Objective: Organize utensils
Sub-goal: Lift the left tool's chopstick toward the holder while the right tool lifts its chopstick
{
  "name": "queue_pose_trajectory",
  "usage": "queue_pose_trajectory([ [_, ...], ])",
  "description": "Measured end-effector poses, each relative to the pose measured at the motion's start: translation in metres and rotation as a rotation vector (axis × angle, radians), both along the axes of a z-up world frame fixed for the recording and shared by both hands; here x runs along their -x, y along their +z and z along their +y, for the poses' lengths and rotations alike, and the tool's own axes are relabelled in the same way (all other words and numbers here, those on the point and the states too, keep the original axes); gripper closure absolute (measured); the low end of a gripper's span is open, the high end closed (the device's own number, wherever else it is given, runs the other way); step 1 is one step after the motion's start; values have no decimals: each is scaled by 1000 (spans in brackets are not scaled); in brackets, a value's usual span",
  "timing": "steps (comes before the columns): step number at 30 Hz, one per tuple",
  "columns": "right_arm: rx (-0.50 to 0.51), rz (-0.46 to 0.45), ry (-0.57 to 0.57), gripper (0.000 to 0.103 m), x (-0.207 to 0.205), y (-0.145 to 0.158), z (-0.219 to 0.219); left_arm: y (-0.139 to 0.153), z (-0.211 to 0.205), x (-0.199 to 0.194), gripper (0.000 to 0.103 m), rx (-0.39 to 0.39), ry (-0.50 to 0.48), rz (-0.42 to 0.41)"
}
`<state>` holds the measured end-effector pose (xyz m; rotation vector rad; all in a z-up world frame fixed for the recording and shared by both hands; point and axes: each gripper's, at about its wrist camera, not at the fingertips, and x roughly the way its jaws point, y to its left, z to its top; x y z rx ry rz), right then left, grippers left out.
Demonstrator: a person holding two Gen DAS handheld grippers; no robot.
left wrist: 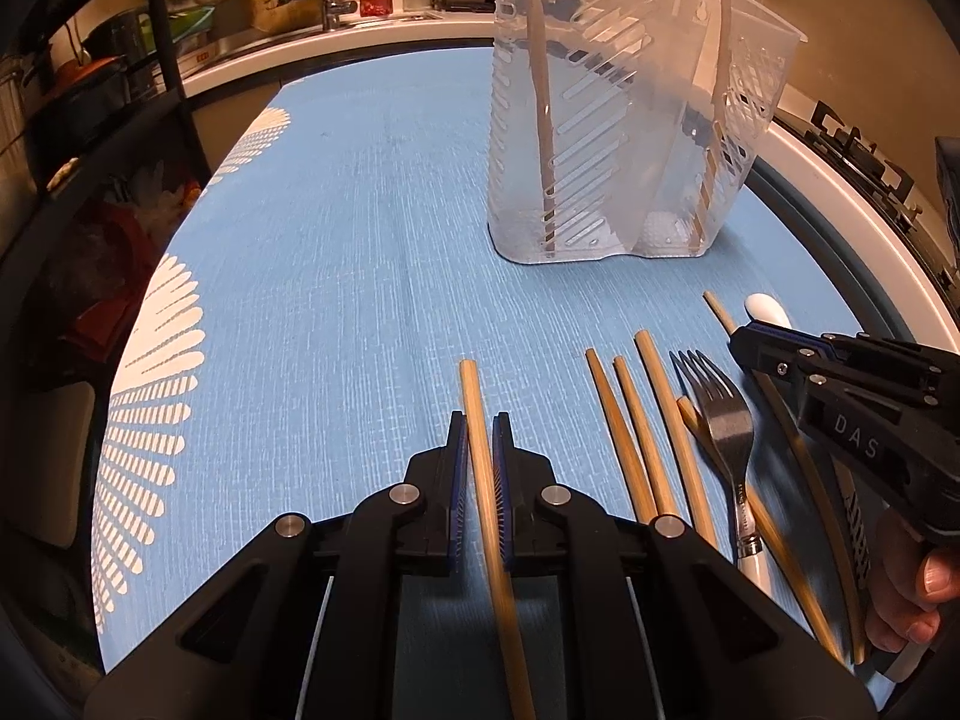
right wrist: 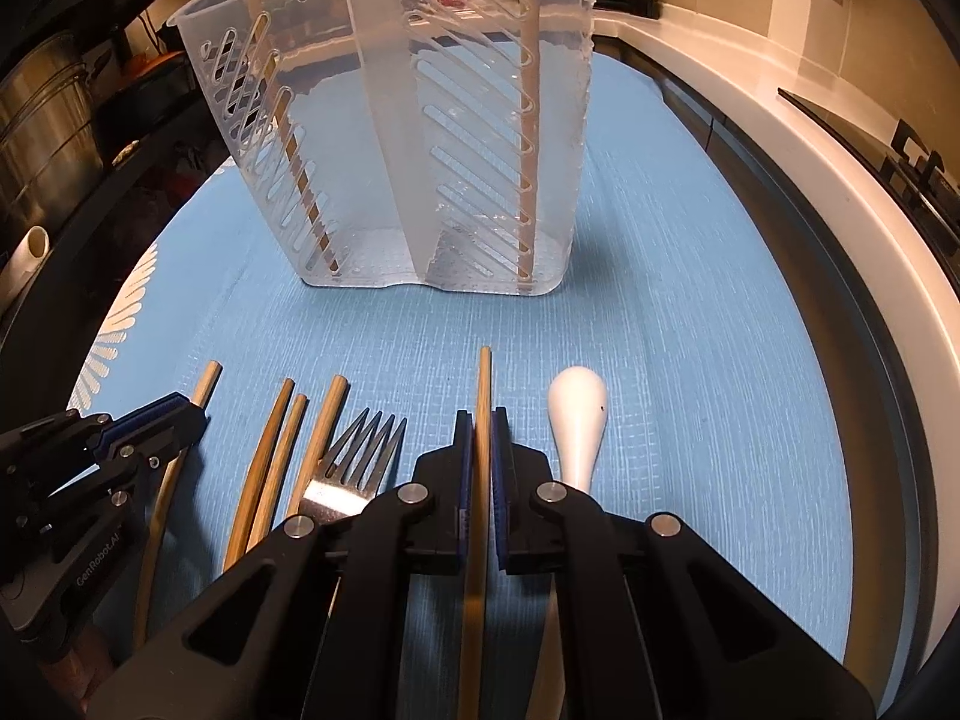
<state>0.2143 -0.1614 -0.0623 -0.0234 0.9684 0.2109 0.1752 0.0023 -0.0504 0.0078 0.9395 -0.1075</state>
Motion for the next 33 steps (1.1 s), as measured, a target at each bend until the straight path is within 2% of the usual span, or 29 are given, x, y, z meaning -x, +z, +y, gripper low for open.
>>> queue_pose_trajectory([
  [12, -31, 23, -10, 96, -8, 0, -3, 1, 7, -7, 95, 11, 18, 14],
  [33, 0, 1, 5, 96, -8, -1, 4, 1, 4, -12, 95, 0, 21, 10],
])
